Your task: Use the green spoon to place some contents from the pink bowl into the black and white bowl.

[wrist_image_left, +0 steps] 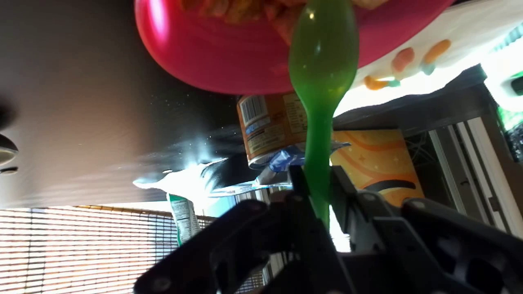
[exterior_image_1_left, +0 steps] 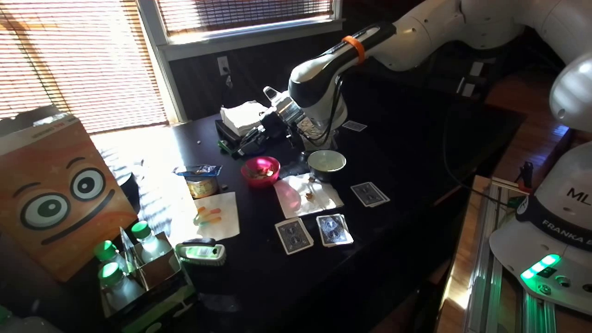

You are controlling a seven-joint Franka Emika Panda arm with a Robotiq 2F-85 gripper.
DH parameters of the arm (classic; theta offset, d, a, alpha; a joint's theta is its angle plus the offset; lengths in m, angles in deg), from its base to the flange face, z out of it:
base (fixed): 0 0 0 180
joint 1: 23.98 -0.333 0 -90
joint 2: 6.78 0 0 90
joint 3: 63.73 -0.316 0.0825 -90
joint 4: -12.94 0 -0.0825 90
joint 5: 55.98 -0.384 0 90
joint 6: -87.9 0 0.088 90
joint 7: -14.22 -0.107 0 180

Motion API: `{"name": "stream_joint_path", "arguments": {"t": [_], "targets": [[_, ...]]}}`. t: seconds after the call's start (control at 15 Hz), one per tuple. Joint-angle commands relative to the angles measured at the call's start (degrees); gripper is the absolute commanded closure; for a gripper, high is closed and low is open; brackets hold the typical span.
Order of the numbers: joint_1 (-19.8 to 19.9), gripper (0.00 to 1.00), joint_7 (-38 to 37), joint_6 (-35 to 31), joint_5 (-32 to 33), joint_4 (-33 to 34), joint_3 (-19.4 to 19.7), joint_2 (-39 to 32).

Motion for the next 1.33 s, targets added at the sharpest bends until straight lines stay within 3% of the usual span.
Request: {"name": "stream_joint_path", "arguments": {"t": [0.0, 1.27], "targets": [[0.93, 0.95, -2.39, -0.88, 4.1, -0.51, -0.3, -1.74], [-2.37, 0.95, -5.27, -0.62, 6.19, -0.16, 3.33, 3.58]]}}
